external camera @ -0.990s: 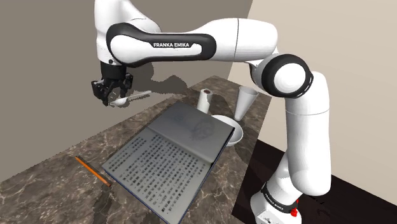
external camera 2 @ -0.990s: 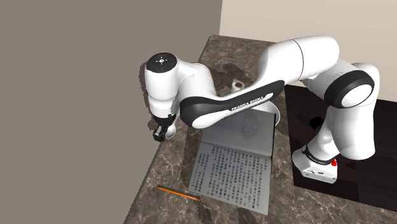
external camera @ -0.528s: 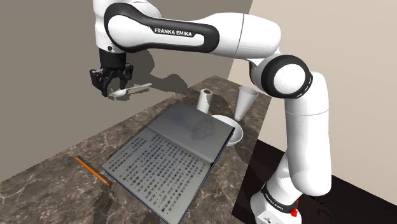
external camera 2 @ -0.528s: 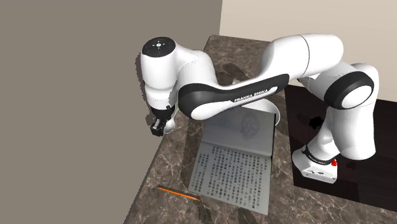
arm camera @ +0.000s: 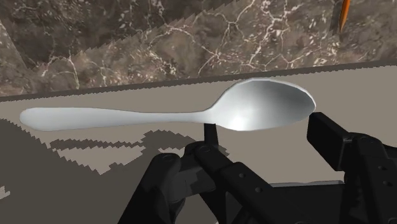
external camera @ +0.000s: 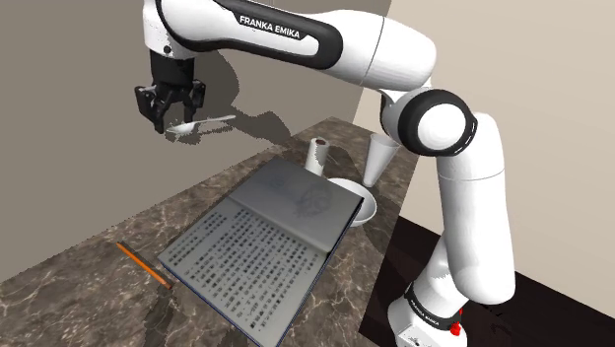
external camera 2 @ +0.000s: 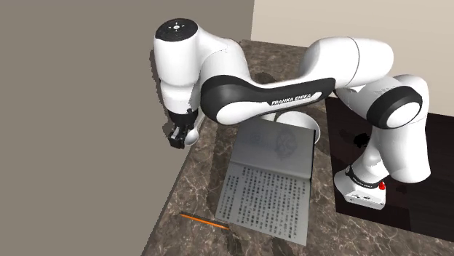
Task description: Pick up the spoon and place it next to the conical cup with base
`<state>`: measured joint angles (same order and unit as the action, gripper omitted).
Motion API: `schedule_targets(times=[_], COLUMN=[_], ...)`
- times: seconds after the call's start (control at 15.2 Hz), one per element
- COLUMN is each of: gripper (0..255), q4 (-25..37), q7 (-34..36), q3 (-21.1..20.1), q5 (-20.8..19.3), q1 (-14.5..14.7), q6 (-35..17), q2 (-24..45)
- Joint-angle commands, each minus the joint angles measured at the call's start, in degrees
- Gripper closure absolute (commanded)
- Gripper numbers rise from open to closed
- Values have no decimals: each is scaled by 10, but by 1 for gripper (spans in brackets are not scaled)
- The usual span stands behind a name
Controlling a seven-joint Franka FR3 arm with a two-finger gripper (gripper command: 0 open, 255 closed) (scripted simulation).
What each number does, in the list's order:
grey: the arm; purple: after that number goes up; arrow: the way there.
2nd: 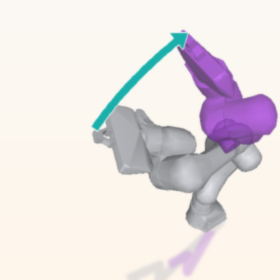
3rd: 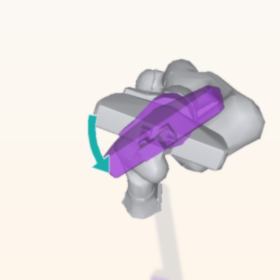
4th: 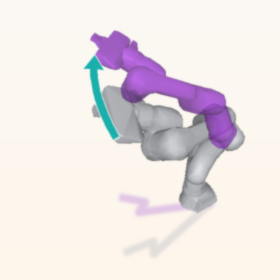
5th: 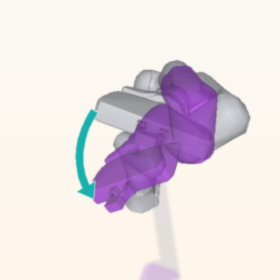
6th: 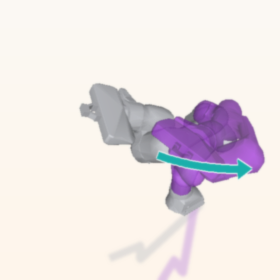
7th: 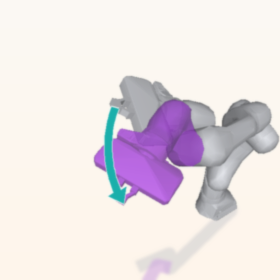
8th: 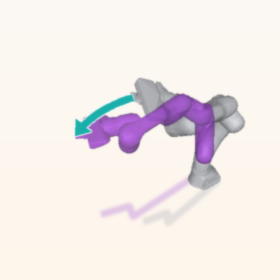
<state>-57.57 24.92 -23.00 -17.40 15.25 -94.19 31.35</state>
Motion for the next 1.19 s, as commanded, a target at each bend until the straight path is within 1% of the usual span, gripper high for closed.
schedule_targets(times=[0.0, 0.26, 0.4, 0.46, 0.53, 0.59, 0.66, 0.73, 0.92, 1.12], gripper=[255, 255, 255, 255, 255, 255, 255, 255, 255, 255], q4=[30, 111, 170, 214, 237, 138, 79, 33, -70, -144], q7=[-3, -11, -17, -22, -24, -23, -28, -35, -65, -101], q3=[1, 5, 9, 13, 16, 5, -2, -5, -6, 0], q5=[-2, -11, -18, -23, -26, -11, -1, 10, 40, 67], q1=[6, 26, 41, 52, 59, 21, -6, -28, -83, -127], q6=[21, 72, 106, 128, 140, 99, 74, 56, 15, -14], q2=[9, 37, 61, 80, 91, 36, 1, -27, -94, -146])
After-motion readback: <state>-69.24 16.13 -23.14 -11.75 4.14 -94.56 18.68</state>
